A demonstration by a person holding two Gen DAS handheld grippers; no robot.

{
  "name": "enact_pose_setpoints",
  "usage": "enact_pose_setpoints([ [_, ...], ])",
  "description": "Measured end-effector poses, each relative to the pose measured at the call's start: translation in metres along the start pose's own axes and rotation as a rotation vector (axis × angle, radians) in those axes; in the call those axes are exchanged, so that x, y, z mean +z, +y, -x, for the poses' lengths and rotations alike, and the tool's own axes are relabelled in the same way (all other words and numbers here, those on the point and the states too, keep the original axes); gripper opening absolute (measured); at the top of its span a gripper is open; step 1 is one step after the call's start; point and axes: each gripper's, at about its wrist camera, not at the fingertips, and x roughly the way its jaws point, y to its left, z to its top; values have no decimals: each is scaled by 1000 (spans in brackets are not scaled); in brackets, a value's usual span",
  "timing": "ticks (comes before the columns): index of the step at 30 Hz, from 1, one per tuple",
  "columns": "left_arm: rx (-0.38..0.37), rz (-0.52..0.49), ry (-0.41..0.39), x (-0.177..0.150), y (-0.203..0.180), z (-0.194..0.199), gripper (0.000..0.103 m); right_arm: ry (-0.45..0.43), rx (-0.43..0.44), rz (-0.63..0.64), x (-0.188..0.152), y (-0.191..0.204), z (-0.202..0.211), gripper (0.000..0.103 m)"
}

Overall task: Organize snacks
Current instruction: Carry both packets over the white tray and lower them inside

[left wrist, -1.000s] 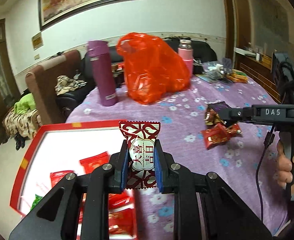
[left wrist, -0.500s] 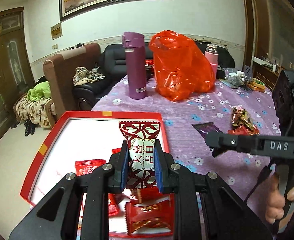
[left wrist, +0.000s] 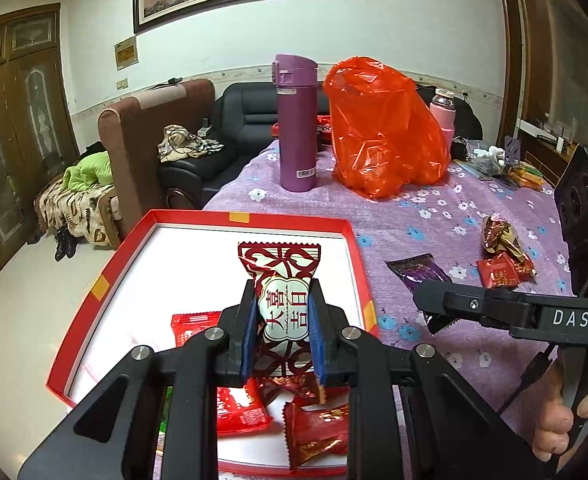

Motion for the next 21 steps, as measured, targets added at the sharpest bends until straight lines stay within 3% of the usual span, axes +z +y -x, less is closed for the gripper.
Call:
enact_pose_setpoints([
  [21, 93, 66, 85, -17, 51, -25, 20, 130, 4, 87, -5, 37, -54, 35],
])
